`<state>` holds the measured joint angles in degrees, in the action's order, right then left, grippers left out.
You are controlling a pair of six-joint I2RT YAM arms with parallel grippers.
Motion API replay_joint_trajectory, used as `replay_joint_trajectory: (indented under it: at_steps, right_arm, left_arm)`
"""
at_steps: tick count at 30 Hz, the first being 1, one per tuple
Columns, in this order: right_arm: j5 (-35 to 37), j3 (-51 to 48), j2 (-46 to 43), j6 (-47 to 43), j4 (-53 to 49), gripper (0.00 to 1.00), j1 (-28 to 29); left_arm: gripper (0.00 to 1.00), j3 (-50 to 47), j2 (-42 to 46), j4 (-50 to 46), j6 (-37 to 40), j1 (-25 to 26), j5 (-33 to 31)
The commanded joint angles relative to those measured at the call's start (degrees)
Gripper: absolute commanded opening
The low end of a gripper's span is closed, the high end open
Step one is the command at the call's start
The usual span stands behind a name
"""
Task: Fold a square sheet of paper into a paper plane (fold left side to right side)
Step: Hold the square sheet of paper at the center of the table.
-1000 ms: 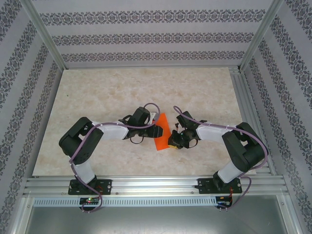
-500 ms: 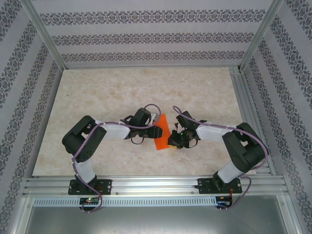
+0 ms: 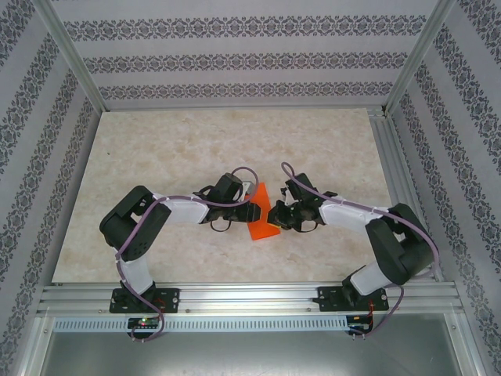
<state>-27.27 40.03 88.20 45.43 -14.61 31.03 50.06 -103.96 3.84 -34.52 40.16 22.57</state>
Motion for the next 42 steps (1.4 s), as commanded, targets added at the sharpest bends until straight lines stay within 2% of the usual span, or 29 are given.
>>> replay_joint_trajectory:
  at_steps: [1, 14, 42]
  right_arm:
    - [-0.11, 1.6, 2.8, 1.17, 2.99, 0.13, 0.44]
    - [6.91, 0.99, 9.36, -3.45, -7.84, 0.12, 0.52]
    - [8.82, 0.56, 10.55, -4.87, -10.51, 0.12, 0.66]
  left_arm:
    - [0.39, -0.36, -0.77, -0.76, 0.9, 0.23, -1.65]
    - [0.43, 0.65, -0.1, -2.15, 1.17, 0.1, -4.61]
    - [0.43, 5.29, -3.01, -3.42, 4.47, -4.27, -6.9]
